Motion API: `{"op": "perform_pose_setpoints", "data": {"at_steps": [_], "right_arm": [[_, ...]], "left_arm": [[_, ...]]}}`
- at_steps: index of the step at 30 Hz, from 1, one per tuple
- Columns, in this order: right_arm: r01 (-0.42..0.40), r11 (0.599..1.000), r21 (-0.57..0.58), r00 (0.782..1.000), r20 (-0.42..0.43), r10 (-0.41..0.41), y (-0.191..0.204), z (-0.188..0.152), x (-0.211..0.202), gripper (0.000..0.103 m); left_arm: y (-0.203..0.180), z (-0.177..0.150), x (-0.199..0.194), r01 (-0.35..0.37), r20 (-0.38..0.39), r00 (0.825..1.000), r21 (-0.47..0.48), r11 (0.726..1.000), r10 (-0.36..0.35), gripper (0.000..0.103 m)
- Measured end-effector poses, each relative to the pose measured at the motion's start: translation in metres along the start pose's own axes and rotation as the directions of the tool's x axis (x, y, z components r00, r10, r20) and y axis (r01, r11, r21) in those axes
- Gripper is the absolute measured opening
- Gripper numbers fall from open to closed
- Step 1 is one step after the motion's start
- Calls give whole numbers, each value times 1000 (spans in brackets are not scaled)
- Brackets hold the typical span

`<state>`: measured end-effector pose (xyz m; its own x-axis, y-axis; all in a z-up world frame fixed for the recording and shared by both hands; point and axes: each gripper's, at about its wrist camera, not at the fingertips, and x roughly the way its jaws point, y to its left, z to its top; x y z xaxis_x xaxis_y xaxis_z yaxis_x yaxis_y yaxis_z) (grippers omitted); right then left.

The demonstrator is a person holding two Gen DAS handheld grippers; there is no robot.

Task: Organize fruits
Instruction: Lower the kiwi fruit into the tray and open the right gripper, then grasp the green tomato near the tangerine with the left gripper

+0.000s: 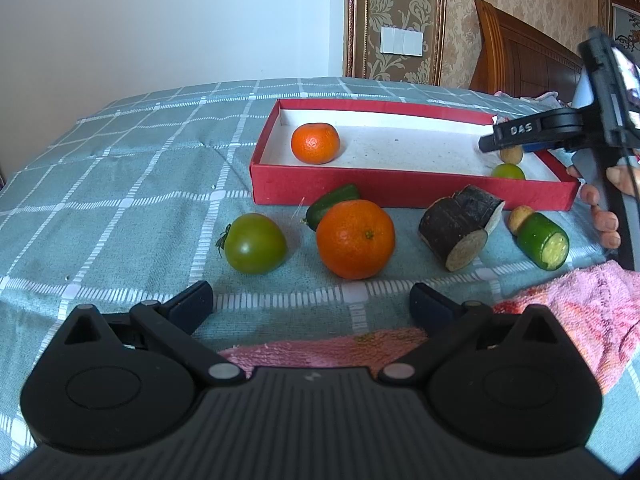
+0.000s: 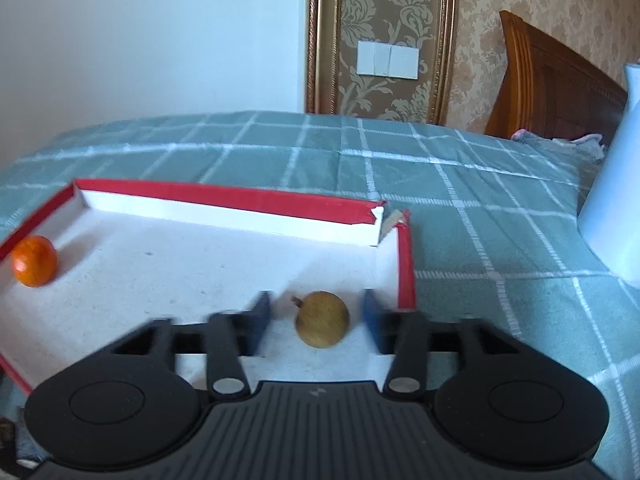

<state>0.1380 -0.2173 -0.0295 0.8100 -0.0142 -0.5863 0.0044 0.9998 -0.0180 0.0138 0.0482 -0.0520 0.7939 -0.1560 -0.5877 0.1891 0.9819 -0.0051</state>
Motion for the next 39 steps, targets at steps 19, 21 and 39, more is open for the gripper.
{"op": "perform_pose_setpoints", "data": {"at_steps": [19,21,39], "right_arm": [[48,993,111,995,87,-57,-25,-8,-40,89],[45,992,120,996,69,-54,-27,-9,-36,89],[49,994,102,998,41,-53,-21,-12,-30,89]], "left_arm": [[23,-6,-19,-97,87,991,-74,993,104,103],[30,-3,-17,-112,70,990,-94,989,119,103],[38,24,13,-183,16,982,-173,968,188,103]]}}
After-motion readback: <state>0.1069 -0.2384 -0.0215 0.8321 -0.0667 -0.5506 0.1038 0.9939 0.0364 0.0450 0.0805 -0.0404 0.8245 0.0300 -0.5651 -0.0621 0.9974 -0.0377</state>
